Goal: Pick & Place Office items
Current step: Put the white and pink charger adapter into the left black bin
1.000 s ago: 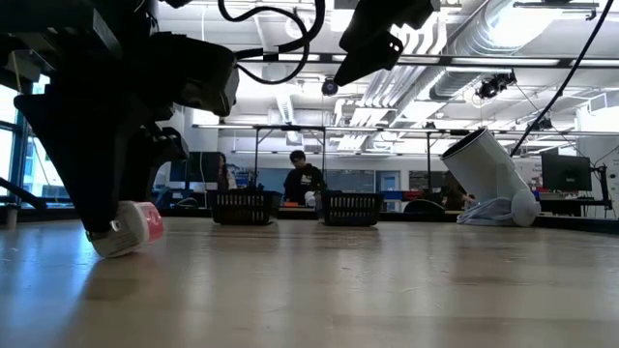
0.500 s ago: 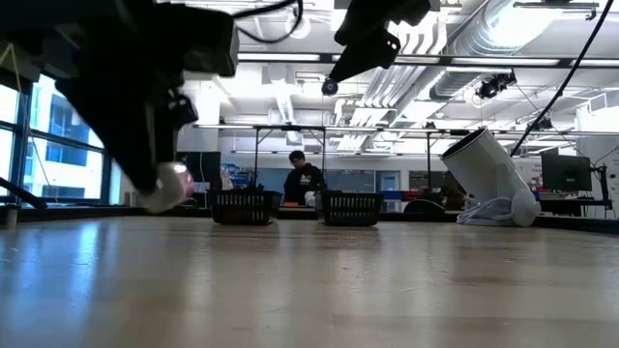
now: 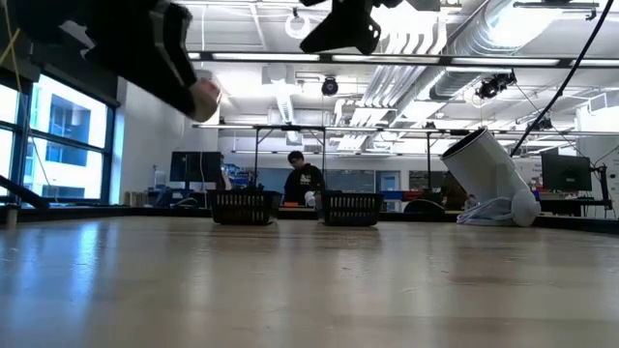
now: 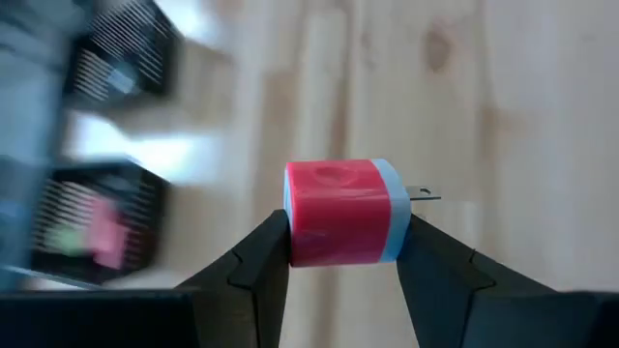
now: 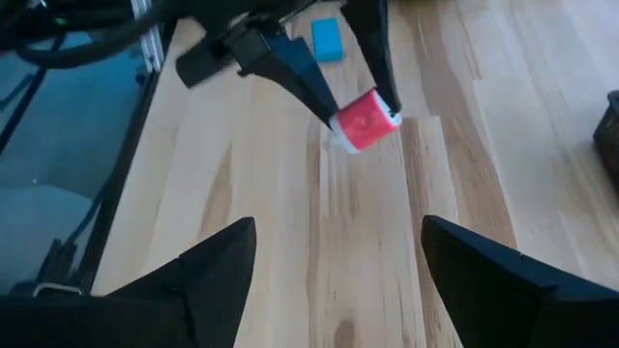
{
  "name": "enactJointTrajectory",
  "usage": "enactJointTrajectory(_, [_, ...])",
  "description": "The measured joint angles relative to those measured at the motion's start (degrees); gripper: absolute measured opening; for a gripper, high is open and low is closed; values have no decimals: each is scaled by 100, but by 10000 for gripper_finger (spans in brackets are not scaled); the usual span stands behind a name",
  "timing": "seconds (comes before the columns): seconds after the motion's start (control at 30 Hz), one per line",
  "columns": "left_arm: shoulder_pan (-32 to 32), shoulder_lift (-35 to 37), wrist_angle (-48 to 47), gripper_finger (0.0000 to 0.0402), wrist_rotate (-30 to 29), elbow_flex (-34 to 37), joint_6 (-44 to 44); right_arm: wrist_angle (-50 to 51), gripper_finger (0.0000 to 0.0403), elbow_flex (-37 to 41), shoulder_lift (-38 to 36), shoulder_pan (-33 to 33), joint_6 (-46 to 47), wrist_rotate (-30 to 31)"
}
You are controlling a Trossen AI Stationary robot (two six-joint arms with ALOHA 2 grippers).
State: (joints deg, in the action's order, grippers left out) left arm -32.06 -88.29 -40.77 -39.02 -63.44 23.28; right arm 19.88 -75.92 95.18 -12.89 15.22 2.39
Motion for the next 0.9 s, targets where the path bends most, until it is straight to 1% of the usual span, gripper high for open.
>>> enactJointTrajectory(0.1, [-198,-27,-15,148,-758,0,-287,-140,281,0,0,40,17,-4])
enactJointTrajectory(0.27, [-301,-33,-35,148,-1724,-2,-742,-487,281,0,0,181,23,-30])
enactJointTrajectory(0.4, [-301,-33,-10,148,-2349,-2,-1272,-795,281,0,0,319,168,-286])
enactJointTrajectory(0.5, [-301,-33,137,148,-2773,-3,-1695,-939,281,0,0,399,170,-325])
enactJointTrajectory(0.6, [-300,-33,357,148,-3102,-4,-2094,-1002,281,0,0,483,170,-384])
enactJointTrajectory(0.77, [-310,-33,1124,148,-3587,-4,-3024,-1179,281,0,0,598,162,-420])
enactJointTrajectory(0.9, [-359,-33,1716,148,-3704,-4,-3758,-1242,281,0,0,632,152,-449])
